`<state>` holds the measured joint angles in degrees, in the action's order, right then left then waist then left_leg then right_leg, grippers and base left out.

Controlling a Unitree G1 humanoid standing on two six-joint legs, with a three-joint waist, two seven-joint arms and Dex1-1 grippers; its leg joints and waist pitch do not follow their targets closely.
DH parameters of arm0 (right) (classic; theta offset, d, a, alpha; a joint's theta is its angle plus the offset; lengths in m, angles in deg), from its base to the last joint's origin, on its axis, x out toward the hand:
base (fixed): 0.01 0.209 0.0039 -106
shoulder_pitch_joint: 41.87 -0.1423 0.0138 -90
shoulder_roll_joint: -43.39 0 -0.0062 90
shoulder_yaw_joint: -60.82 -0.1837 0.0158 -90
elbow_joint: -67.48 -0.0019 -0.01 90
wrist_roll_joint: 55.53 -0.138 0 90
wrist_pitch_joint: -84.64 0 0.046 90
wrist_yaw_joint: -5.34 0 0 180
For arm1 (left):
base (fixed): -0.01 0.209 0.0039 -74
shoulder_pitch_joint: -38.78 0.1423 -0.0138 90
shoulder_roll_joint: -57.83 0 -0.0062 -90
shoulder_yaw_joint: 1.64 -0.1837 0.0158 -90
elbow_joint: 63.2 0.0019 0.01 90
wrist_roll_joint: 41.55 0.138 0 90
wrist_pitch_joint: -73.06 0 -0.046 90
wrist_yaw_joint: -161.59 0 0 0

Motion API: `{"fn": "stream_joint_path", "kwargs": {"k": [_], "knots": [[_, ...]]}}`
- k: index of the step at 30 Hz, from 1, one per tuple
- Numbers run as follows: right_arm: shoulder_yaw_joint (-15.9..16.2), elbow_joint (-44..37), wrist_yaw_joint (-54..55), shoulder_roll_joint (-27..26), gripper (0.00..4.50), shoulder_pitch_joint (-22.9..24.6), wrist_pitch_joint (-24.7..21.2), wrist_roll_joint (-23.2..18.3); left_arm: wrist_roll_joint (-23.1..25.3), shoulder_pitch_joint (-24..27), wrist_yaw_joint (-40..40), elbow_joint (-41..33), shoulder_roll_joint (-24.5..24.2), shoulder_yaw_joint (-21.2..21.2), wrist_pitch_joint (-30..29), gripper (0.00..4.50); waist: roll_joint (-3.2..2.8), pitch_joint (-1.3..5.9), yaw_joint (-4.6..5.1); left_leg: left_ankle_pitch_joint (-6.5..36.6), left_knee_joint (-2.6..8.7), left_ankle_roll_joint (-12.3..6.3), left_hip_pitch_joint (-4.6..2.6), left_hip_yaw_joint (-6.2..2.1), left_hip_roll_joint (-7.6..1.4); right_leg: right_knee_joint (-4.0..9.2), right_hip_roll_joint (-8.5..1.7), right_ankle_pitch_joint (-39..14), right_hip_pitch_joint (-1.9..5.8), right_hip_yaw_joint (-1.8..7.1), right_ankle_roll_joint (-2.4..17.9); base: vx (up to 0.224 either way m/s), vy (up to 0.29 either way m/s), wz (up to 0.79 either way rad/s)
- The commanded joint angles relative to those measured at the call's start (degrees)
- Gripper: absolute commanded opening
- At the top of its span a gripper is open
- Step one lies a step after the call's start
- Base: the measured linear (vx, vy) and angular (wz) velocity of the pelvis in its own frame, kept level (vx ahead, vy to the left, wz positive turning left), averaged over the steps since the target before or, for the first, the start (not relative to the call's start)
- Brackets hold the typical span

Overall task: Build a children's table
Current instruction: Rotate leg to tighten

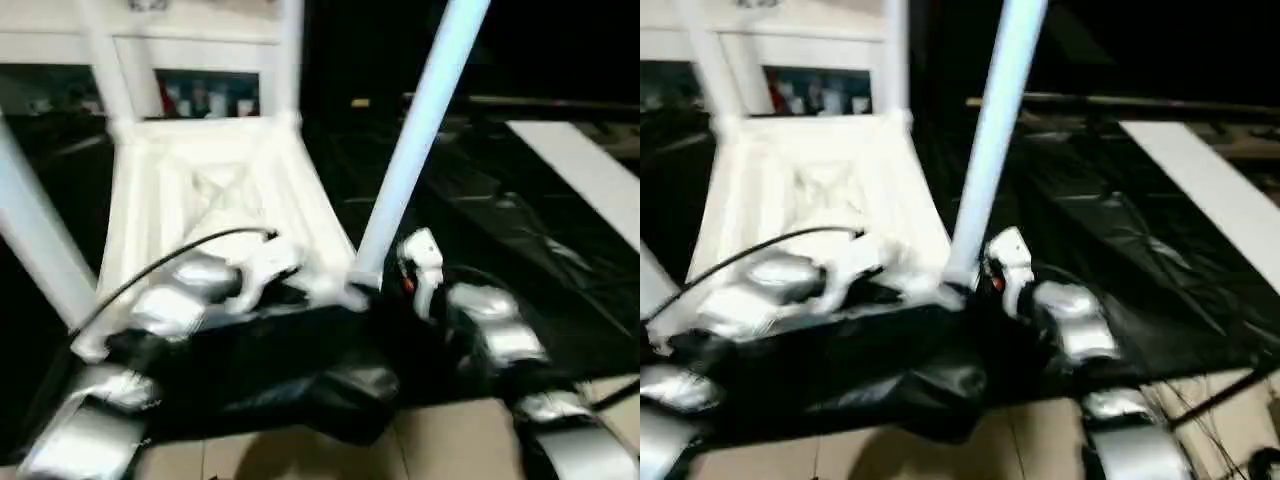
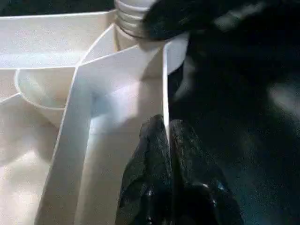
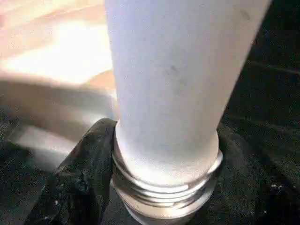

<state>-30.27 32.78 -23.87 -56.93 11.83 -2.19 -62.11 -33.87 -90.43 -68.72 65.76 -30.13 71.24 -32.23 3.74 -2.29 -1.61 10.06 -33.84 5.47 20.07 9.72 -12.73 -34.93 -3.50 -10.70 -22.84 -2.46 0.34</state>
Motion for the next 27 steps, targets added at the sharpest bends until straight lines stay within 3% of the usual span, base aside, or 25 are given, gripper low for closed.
{"fn": "stream_joint_path", "kwargs": {"k": [1,4,8,9,13,16,19,21,27], "knots": [[-0.6,2.0,4.6,-0.7,2.72,-0.2,-1.5,-0.1,1.7,1.1,3.4,3.7,1.1,-1.3,-2.5,0.00,-0.56,2.22,0.45,25.8,4.45,1.88,-0.97,-0.55,0.07,6.51,-3.51,-33.6,0.61,1.05,5.7,0.000,0.000,0.00],[-0.6,3.2,7.6,-3.6,2.72,-1.8,-1.3,-0.2,2.2,-0.6,8.8,6.6,3.4,-0.7,-2.8,0.00,-0.56,2.29,0.41,26.9,4.32,1.06,-1.24,-0.51,0.15,6.93,-3.44,-34.4,0.13,1.00,5.1,0.000,0.000,0.00],[1.7,2.7,3.6,-5.7,2.72,-2.6,2.3,1.1,3.4,-2.0,10.9,8.7,4.5,-1.5,-2.8,0.00,-0.48,2.43,0.15,26.2,4.64,0.46,-0.87,-0.50,-0.05,6.81,-3.60,-31.5,0.45,1.13,5.6,0.000,0.000,0.00],[1.6,2.6,3.3,-5.7,3.07,-2.6,2.5,0.9,3.4,-2.0,10.9,8.8,4.5,-1.5,-2.8,0.00,-0.48,2.41,0.14,25.8,4.84,0.40,-0.69,-0.51,-0.17,6.63,-3.61,-30.0,0.56,1.22,6.2,0.000,0.000,0.00],[0.3,2.2,1.4,-5.4,3.44,-2.8,4.1,-0.3,3.5,-2.1,10.0,9.1,4.1,-1.5,-2.6,0.00,-0.40,2.39,0.16,25.9,4.94,0.16,-0.58,-0.38,-0.16,6.45,-3.52,-27.9,0.63,1.35,7.1,0.000,0.000,0.00],[-0.3,0.2,-5.7,-1.8,3.76,-3.3,4.2,-1.7,3.4,-1.6,3.6,9.0,1.6,-2.7,0.1,0.00,-0.30,2.47,0.28,25.0,5.05,-0.63,0.07,-0.55,-0.08,6.51,-3.72,-28.7,1.28,1.29,6.6,0.000,0.000,0.00],[1.6,-1.4,-12.4,1.1,3.90,-2.3,2.8,-1.4,2.9,-0.9,-1.4,7.7,-0.3,-4.0,1.4,0.00,-0.25,2.54,0.35,22.4,5.17,-1.34,0.56,-0.33,-0.21,6.00,-3.63,-24.6,1.60,1.53,7.8,0.000,0.000,0.00],[4.2,-3.6,-19.9,4.6,3.90,-0.5,2.2,-0.5,2.7,0.0,-6.0,5.7,-2.7,-5.1,1.9,0.00,-0.24,2.58,0.23,21.6,4.93,-1.69,0.11,-0.10,-0.36,6.04,-3.81,-24.0,1.41,1.70,8.7,0.000,0.000,0.00],[5.7,-6.9,-29.8,10.2,3.90,2.7,3.0,-0.7,-0.5,3.3,-20.2,-2.2,-9.0,-7.6,4.3,0.00,-0.27,3.10,-0.47,16.7,4.75,-2.40,-0.22,0.51,-0.60,5.15,-3.59,-15.1,1.74,2.09,12.1,0.037,-0.017,0.04]]}}
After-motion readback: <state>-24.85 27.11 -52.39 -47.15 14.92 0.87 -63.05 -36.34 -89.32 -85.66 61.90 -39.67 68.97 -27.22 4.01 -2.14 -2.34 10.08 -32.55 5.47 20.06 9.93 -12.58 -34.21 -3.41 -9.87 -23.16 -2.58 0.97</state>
